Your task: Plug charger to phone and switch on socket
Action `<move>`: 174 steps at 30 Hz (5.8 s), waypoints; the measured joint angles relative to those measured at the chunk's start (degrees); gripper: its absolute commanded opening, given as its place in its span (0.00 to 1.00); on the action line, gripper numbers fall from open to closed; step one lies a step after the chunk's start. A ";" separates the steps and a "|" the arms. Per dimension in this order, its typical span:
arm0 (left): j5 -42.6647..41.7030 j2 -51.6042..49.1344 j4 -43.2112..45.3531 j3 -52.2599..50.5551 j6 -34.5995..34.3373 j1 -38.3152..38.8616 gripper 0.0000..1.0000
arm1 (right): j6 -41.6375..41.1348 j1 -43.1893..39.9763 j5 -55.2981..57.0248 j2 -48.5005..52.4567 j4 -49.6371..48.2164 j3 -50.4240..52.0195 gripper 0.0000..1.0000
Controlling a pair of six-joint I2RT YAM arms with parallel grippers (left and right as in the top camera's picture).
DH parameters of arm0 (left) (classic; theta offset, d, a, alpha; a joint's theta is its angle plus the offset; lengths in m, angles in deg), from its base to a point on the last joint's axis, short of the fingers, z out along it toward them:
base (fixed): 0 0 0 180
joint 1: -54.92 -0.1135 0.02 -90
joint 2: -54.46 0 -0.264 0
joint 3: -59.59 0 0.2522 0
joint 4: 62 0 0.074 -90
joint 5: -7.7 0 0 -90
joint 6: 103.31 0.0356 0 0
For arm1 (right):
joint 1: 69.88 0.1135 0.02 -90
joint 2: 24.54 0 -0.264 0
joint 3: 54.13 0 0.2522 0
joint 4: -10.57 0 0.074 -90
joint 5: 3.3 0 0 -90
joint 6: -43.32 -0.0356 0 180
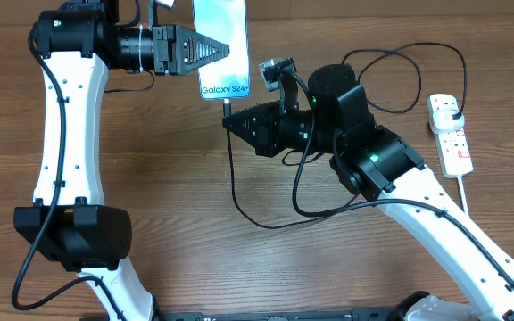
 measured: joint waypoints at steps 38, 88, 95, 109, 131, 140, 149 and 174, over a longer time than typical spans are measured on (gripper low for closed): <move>-0.04 0.00 0.00 0.00 0.00 0.26 0.04 | 0.02 0.02 0.68 0.00 0.11 0.00 0.04; 2.58 0.00 0.42 0.00 -1.11 1.18 0.04 | 0.04 0.13 2.36 0.00 1.62 0.00 0.04; 2.58 0.00 0.42 0.00 -1.11 1.18 0.04 | 0.07 0.13 2.40 0.00 1.57 0.00 0.04; 2.43 0.00 0.63 0.00 -1.25 1.11 0.04 | 0.02 0.35 3.17 0.00 1.18 0.00 0.04; 2.38 0.00 1.07 0.00 -1.25 1.07 0.04 | -1.42 0.50 4.31 0.00 0.85 0.00 0.04; 2.10 0.00 1.22 0.00 -1.25 0.74 0.04 | -2.80 0.79 4.76 0.00 0.07 0.00 0.04; 1.92 0.00 1.25 0.02 -1.25 0.68 0.04 | -3.06 0.81 4.72 0.00 -0.13 0.00 0.04; 0.98 0.00 1.29 0.35 -1.29 0.31 0.04 | -4.52 0.87 4.50 0.00 -1.81 0.02 0.04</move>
